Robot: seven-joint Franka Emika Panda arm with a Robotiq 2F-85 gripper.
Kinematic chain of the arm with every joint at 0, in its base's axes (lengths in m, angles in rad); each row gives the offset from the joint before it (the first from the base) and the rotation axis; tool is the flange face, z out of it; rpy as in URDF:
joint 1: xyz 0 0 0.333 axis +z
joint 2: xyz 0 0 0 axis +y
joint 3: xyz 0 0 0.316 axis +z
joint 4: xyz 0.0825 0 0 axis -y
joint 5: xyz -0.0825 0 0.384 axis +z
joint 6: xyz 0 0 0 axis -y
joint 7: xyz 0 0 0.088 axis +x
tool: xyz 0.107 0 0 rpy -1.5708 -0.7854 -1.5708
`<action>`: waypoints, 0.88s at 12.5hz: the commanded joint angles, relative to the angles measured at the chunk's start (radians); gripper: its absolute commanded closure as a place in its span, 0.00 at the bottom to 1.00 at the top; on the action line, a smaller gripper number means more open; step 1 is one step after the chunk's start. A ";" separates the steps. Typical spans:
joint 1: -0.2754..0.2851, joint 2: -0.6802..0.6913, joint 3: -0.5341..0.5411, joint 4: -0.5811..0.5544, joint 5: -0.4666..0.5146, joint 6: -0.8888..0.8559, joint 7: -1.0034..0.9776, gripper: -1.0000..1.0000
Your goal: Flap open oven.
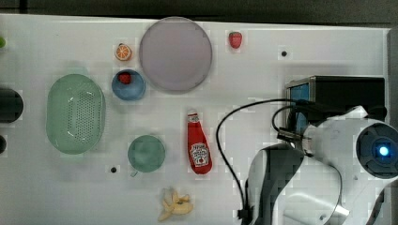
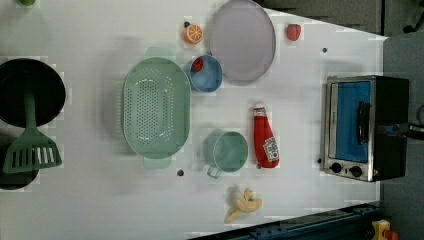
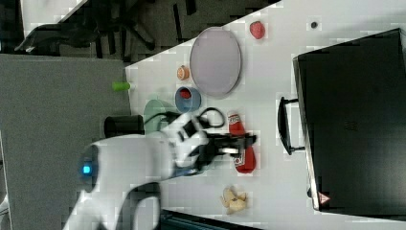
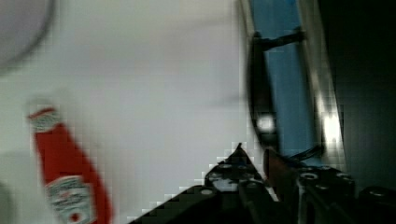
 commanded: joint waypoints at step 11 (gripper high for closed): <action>-0.013 0.189 -0.058 -0.014 0.011 0.213 -0.173 0.83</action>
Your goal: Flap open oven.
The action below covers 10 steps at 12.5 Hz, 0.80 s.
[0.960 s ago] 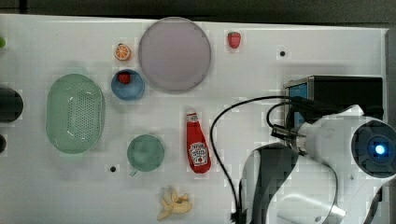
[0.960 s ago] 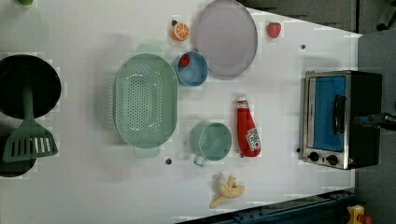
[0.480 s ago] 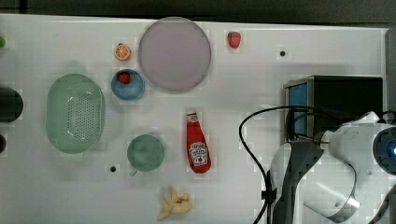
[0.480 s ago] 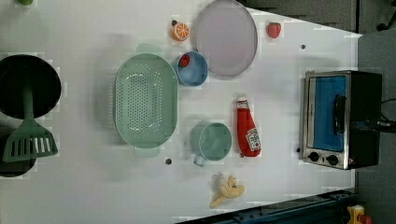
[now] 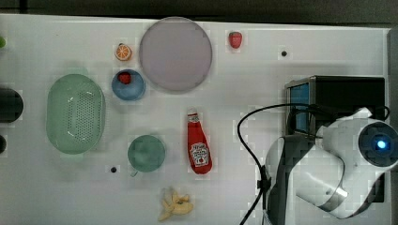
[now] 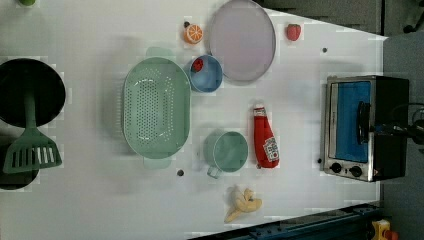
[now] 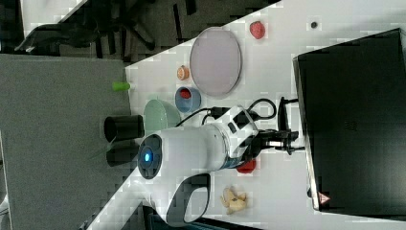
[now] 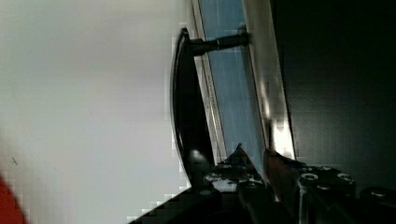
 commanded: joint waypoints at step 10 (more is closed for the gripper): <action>0.062 0.036 0.097 -0.082 -0.073 0.091 0.003 0.83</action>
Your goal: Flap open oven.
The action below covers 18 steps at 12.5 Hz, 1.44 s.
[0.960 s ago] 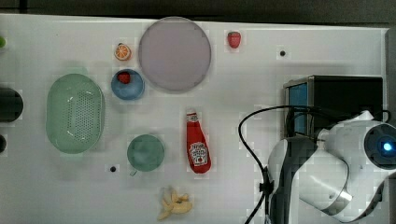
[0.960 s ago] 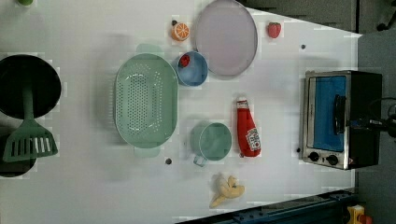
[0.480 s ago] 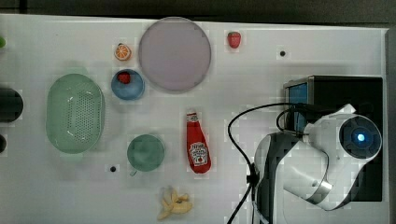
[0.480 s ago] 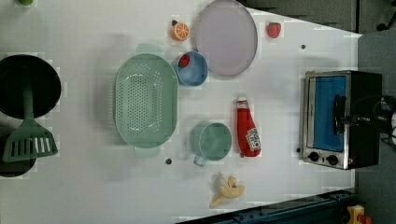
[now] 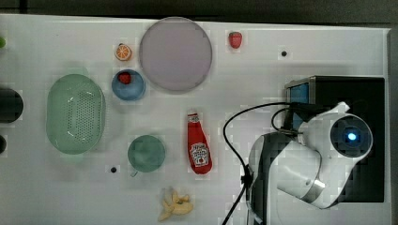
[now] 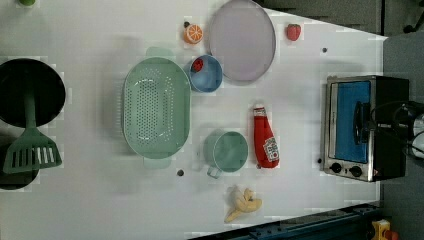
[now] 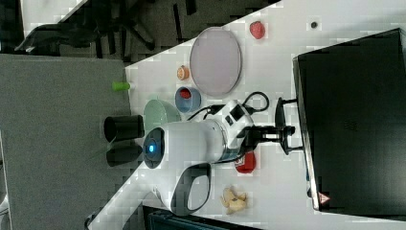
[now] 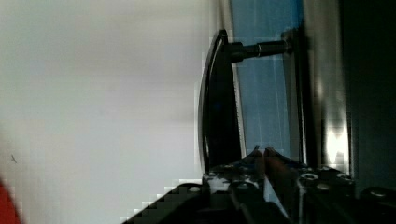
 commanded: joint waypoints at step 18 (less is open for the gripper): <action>0.263 0.301 0.233 -0.031 -0.899 -0.105 1.196 0.83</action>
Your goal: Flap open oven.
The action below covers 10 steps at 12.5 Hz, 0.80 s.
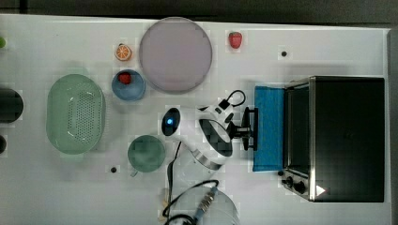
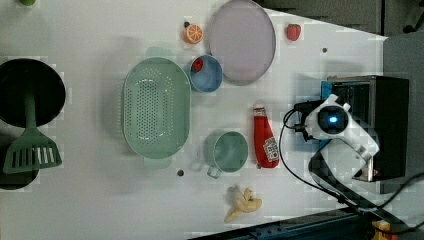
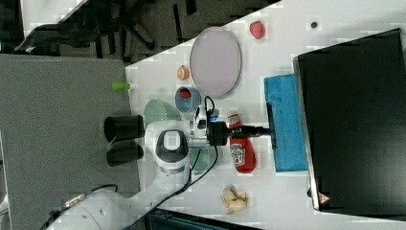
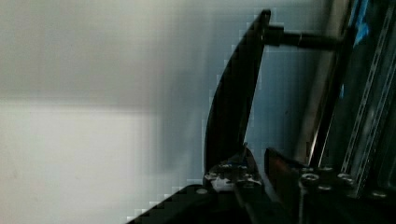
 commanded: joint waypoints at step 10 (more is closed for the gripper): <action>0.038 0.026 -0.030 0.081 0.085 0.120 0.200 0.83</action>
